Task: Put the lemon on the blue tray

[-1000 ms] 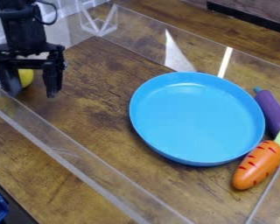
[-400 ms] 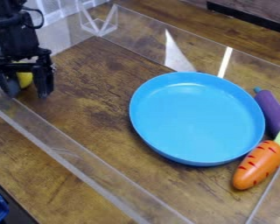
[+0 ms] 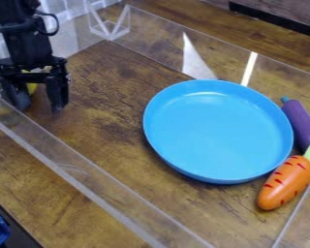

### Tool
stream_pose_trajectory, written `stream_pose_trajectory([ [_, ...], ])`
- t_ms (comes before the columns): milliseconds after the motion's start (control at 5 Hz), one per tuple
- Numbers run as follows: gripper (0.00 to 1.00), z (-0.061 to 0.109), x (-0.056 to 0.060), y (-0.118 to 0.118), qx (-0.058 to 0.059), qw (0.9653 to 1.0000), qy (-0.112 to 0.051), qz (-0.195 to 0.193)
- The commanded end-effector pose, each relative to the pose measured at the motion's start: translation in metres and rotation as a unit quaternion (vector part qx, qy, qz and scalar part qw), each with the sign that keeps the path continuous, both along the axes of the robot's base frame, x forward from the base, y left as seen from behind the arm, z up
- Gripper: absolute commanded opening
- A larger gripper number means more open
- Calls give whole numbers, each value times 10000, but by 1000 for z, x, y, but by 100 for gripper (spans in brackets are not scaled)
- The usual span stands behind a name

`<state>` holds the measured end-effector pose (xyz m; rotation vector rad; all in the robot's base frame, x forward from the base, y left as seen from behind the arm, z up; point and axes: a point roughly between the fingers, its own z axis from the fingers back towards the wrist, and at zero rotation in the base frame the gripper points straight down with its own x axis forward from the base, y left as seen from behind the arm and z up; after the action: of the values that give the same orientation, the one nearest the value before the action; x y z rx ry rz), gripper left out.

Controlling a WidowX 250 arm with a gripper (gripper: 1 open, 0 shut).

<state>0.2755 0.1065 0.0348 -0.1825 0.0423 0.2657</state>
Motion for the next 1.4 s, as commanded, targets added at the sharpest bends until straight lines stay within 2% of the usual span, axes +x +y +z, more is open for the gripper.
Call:
stream_pose_trajectory([
  [0,100,10,14,-7,136,9985,-273,-457],
  [200,100,7,19,-14,134,9963,-309,-792],
  [600,100,5,38,-36,167,9958,-486,-763],
  [1000,100,8,49,-55,265,9952,-724,-598],
  [1200,100,7,49,-57,282,9951,-806,-506],
])
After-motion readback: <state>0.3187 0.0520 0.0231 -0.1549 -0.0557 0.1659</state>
